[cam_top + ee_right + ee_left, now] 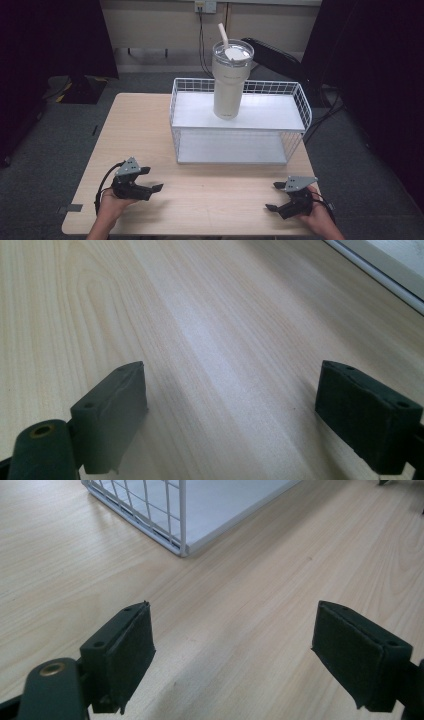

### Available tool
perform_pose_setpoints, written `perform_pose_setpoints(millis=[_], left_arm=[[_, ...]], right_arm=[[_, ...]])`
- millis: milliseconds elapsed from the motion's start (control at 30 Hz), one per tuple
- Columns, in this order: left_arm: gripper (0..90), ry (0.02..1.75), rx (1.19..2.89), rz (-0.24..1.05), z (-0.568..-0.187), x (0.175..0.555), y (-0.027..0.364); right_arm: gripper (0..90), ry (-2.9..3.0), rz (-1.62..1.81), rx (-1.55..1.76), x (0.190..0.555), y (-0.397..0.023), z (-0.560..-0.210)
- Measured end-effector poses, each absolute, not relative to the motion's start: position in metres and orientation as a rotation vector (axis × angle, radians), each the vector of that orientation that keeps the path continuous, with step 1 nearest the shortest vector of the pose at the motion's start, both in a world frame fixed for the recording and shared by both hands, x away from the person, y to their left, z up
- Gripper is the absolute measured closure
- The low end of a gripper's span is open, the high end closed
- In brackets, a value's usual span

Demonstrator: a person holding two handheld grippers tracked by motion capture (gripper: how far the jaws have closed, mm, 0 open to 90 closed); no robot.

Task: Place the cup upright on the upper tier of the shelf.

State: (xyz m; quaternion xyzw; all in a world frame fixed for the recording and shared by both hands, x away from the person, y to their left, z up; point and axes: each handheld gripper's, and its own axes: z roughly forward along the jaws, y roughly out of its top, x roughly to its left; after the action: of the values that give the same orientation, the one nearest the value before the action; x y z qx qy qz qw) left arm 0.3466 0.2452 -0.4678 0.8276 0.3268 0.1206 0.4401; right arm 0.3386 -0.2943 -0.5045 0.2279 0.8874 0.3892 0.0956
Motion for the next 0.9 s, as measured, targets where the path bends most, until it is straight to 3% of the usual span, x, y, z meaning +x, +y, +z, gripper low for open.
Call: perform_pose_setpoints(millis=[900], left_arm=[[16.6,0.817,2.172,0.364,-0.485,0.339,0.259]], right_arm=[[12.6,2.630,1.156,0.676,0.338,-0.294,-0.505]])
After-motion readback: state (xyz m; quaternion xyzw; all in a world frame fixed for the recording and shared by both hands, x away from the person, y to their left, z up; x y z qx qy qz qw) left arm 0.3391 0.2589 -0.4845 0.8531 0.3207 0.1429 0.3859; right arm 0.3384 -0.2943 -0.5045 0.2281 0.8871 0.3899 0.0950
